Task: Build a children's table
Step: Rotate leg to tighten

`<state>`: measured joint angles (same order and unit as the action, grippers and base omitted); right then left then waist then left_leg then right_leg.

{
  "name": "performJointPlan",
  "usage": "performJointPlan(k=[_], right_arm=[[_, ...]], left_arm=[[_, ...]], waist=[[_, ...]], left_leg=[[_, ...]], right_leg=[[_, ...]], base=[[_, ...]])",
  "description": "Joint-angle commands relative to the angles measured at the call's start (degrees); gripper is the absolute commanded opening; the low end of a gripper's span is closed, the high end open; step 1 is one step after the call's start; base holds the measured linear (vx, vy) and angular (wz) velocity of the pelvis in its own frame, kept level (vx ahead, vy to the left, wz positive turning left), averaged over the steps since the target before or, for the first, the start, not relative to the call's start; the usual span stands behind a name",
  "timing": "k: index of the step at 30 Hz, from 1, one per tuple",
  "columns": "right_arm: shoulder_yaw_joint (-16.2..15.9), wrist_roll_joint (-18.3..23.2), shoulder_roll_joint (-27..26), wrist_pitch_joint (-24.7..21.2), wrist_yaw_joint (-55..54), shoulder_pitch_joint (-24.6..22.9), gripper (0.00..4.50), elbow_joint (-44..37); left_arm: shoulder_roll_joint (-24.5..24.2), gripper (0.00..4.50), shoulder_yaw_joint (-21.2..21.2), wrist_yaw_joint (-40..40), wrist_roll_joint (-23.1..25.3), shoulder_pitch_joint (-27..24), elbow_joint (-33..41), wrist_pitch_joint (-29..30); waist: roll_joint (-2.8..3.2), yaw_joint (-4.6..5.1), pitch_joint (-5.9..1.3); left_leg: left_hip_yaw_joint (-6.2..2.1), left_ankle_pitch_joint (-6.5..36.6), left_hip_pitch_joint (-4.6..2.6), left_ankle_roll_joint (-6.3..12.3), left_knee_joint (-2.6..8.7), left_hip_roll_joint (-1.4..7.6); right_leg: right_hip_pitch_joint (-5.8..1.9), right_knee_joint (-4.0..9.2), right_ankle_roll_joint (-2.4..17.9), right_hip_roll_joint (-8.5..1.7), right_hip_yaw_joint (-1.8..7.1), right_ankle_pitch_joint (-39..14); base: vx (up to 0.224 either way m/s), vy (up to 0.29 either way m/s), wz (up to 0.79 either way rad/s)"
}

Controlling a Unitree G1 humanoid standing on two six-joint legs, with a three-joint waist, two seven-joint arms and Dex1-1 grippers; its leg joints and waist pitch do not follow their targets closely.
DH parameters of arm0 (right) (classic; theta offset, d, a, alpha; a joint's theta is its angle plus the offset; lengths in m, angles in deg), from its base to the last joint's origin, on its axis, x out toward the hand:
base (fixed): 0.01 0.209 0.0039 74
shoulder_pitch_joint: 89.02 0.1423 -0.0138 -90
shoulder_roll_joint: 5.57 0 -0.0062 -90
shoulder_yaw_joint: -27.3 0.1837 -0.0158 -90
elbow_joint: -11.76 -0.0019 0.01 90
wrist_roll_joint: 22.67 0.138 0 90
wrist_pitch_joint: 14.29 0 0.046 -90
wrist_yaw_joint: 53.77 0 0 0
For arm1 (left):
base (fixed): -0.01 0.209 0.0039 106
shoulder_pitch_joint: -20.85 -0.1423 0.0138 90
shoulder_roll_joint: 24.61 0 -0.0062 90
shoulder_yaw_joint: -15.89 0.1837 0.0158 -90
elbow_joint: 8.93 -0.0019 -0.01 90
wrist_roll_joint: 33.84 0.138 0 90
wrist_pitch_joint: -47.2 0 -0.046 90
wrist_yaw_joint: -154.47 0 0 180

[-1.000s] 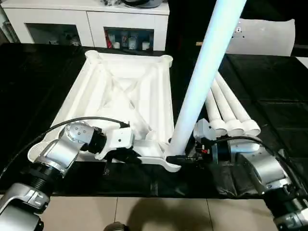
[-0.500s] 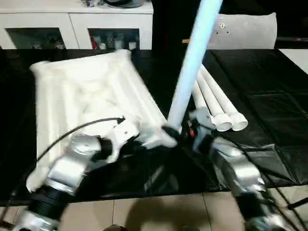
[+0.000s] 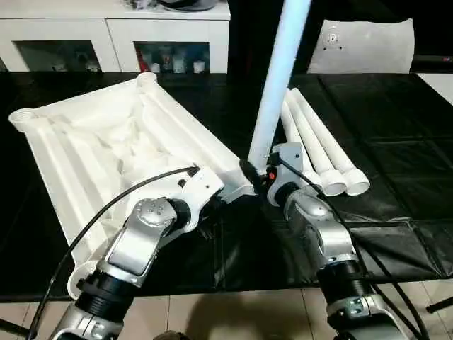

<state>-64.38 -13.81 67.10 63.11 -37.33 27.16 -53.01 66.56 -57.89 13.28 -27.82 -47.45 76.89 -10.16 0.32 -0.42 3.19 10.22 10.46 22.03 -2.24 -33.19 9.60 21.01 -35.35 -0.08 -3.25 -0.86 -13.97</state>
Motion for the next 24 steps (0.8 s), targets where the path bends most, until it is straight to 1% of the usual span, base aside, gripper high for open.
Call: performJointPlan(k=[1, 2, 3, 4, 5, 7, 8, 9, 10, 11, 12, 13, 14, 16, 17, 18, 19, 20, 22, 23, 24], right_arm=[[-0.8, 0.7, -0.31, -1.54, 1.66, -2.32, 3.44, 1.72], [-0.71, 1.37, 1.01, -1.02, 3.89, -3.28, 3.56, -0.39], [-0.71, 1.37, 1.01, -1.02, 3.89, -3.28, 3.62, -0.39], [-0.71, 1.73, 1.87, -0.73, 5.26, -3.89, 3.64, -1.69], [-0.92, 2.09, 4.23, -0.24, 8.24, -5.24, 3.76, -4.55], [-1.53, 1.87, 6.72, 0.95, 11.28, -6.31, 3.99, -6.61], [-1.74, 2.13, 7.61, 0.98, 12.69, -6.67, 4.04, -7.38], [-1.89, 2.31, 8.25, 1.01, 13.73, -6.94, 4.07, -7.94], [-2.2, 3.65, 11.49, 1.01, 18.99, -8.12, 4.11, -10.62], [-2.34, 4.27, 13.23, 0.95, 21.58, -8.55, 4.22, -11.78], [-2.38, 4.59, 14.23, 0.94, 23.02, -8.76, 4.33, -12.38], [-2.53, 5.05, 15.51, 0.79, 25.01, -8.96, 4.43, -13.05], [-2.6, 5.28, 16.25, 0.67, 26.25, -9.06, 4.48, -13.4], [-2.9, 6.52, 19.48, -0.18, 31.25, -9.18, 4.48, -14.58], [-2.9, 6.52, 19.48, -0.18, 31.25, -9.18, 4.48, -14.58], [-3.59, 7.1, 21.93, -0.78, 34.87, -9.08, 4.48, -15.12], [-4.28, 6.94, 23.02, -0.83, 36.65, -8.87, 4.48, -15.03], [-5.55, 6.09, 24.78, -0.88, 39.1, -8.32, 4.48, -14.69], [-6.53, 5.63, 25.83, -1.05, 40.76, -7.86, 4.48, -14.37], [-8.04, 4.53, 26.88, -0.38, 42.58, -7.23, 4.48, -13.78], [-8.04, 4.53, 26.88, -0.38, 42.58, -7.23, 4.48, -13.78]], left_arm=[[-0.23, 0.0, 0.48, 0.53, -0.26, 0.86, -1.15, -2.51], [-1.38, 0.0, 0.44, 1.94, -0.9, 1.07, -1.98, -3.81], [-1.38, 0.0, 0.44, 1.94, -0.9, 1.07, -1.98, -3.81], [-2.09, 0.0, 0.45, 2.89, -1.3, 1.2, -2.48, -4.66], [-3.6, 0.0, 0.51, 5.28, -1.9, 1.55, -3.82, -7.07], [-4.79, 0.0, 0.54, 7.47, -2.21, 1.88, -5.13, -9.59], [-5.17, 0.0, 0.51, 8.13, -2.33, 2.02, -5.56, -10.25], [-5.45, 0.0, 0.48, 8.61, -2.42, 2.12, -5.88, -10.73], [-6.99, 0.0, 0.65, 11.74, -3.18, 2.56, -7.33, -13.6], [-7.93, 0.0, 0.91, 13.89, -3.65, 2.7, -7.91, -15.53], [-8.48, 0.0, 1.1, 15.23, -3.93, 2.77, -8.23, -16.74], [-9.13, 0.0, 1.22, 16.35, -4.05, 2.89, -8.6, -16.96], [-9.49, 0.0, 1.29, 16.92, -4.14, 3.02, -8.96, -17.03], [-11.56, 0.0, 2.21, 21.14, -4.52, 3.58, -10.51, -19.98], [-11.56, 0.0, 2.21, 21.14, -4.52, 3.58, -10.51, -19.98], [-13.03, 0.0, 2.9, 24.56, -4.93, 4.2, -12.13, -22.99], [-13.48, 0.0, 3.03, 26.11, -5.32, 4.52, -12.67, -23.59], [-14.28, 0.0, 3.52, 29.35, -5.8, 5.22, -13.71, -25.23], [-14.94, 0.0, 4.0, 31.62, -6.09, 5.71, -14.35, -25.99], [-15.9, 0.0, 4.79, 34.29, -6.1, 6.34, -15.07, -27.2], [-15.9, 0.0, 4.79, 34.29, -6.1, 6.34, -15.07, -27.2]], waist=[[0.08, -0.37, -3.22], [0.05, -0.42, -3.28], [-0.04, -0.51, -3.42], [-0.06, -0.51, -3.39], [-0.15, -0.86, -3.48], [-0.15, -1.07, -3.61], [-0.17, -1.0, -3.64], [-0.16, -1.07, -3.58], [-0.19, -1.1, -3.57], [-0.23, -1.43, -3.62], [-0.26, -1.54, -3.56], [-0.22, -1.65, -3.64], [-0.2, -1.72, -3.59], [-0.19, -1.71, -3.51], [-0.26, -1.77, -3.56], [-0.21, -1.88, -3.48], [-0.35, -1.89, -3.54], [-0.25, -1.98, -3.46], [-0.53, -2.1, -3.47], [-0.57, -2.18, -3.43], [-0.54, -2.2, -3.42]], left_leg=[[-1.14, 7.38, -1.12, 1.43, 3.72, 3.42], [-1.13, 6.95, -1.08, 1.57, 3.64, 3.37], [-1.14, 6.24, -1.07, 2.0, 3.56, 3.38], [-1.19, 6.04, -1.04, 2.24, 3.55, 3.34], [-1.12, 4.63, -0.89, 3.12, 3.32, 3.28], [-1.13, 3.85, -0.99, 3.83, 3.2, 3.26], [-1.1, 3.64, -0.94, 3.98, 3.18, 3.3], [-1.07, 3.81, -1.0, 4.23, 3.16, 3.28], [-1.05, 4.03, -0.98, 4.48, 3.1, 3.25], [-1.07, 4.3, -1.06, 4.81, 3.05, 3.43], [-1.12, 4.33, -1.02, 5.05, 3.1, 3.37], [-1.04, 4.66, -1.2, 5.05, 3.05, 3.47], [-1.05, 4.79, -1.19, 5.04, 3.06, 3.51], [-1.05, 5.36, -1.18, 4.88, 3.09, 3.57], [-1.01, 5.71, -1.27, 4.86, 3.03, 3.59], [-1.07, 5.84, -1.24, 5.02, 3.03, 3.5], [-1.01, 5.95, -1.27, 4.98, 2.95, 3.54], [-1.01, 5.98, -1.25, 4.88, 2.99, 3.55], [-0.93, 5.94, -1.29, 4.79, 2.95, 3.56], [-1.01, 6.13, -1.26, 4.72, 2.96, 3.58], [-0.96, 6.15, -1.3, 4.64, 2.96, 3.6]], right_leg=[[-1.52, 4.04, 13.05, -4.38, 2.2, -0.12], [-1.58, 3.97, 13.03, -4.36, 2.19, 0.61], [-1.72, 3.8, 12.88, -4.31, 2.16, 2.03], [-1.71, 3.8, 12.97, -4.29, 2.11, 2.35], [-1.95, 3.69, 12.7, -4.34, 2.16, 4.42], [-1.95, 3.48, 12.79, -4.25, 2.03, 5.92], [-1.97, 3.38, 12.99, -4.29, 2.04, 6.4], [-1.91, 3.42, 13.4, -4.26, 1.98, 6.26], [-1.95, 3.5, 13.4, -4.26, 2.01, 5.99], [-2.03, 3.41, 13.14, -4.35, 2.07, 5.86], [-2.0, 3.5, 13.11, -4.31, 2.01, 5.53], [-1.9, 3.43, 13.31, -4.33, 2.03, 5.12], [-1.85, 3.36, 13.69, -4.34, 1.98, 4.88], [-1.77, 3.37, 14.25, -4.38, 1.94, 3.87], [-1.74, 3.36, 14.44, -4.36, 1.94, 3.25], [-1.73, 3.48, 14.59, -4.41, 1.93, 2.85], [-1.77, 3.46, 14.53, -4.4, 1.96, 2.71], [-1.72, 3.37, 14.64, -4.43, 1.97, 2.49], [-1.67, 3.32, 14.78, -4.46, 1.96, 2.03], [-1.61, 3.29, 14.98, -4.54, 1.89, 1.43], [-1.56, 3.29, 15.0, -4.5, 1.89, 1.25]], base=[[0.0, 0.0, 0.0], [0.0, 0.0, 0.0], [0.0, 0.0, 0.0], [0.0, 0.0, 0.0], [0.0, 0.0, 0.0], [0.0, 0.0, 0.0], [0.0, 0.0, 0.0], [0.0, 0.0, 0.0], [0.0, 0.0, 0.0], [0.0, 0.0, 0.0], [0.0, 0.0, 0.0], [0.0, 0.0, 0.0], [0.0, 0.0, 0.0], [0.0, 0.0, 0.0], [0.0, 0.0, 0.0], [0.0, 0.0, 0.0], [0.0, 0.0, 0.0], [0.0, 0.0, 0.0], [0.0, 0.0, 0.0], [0.0, 0.0, 0.0], [0.0, 0.0, 0.0]])
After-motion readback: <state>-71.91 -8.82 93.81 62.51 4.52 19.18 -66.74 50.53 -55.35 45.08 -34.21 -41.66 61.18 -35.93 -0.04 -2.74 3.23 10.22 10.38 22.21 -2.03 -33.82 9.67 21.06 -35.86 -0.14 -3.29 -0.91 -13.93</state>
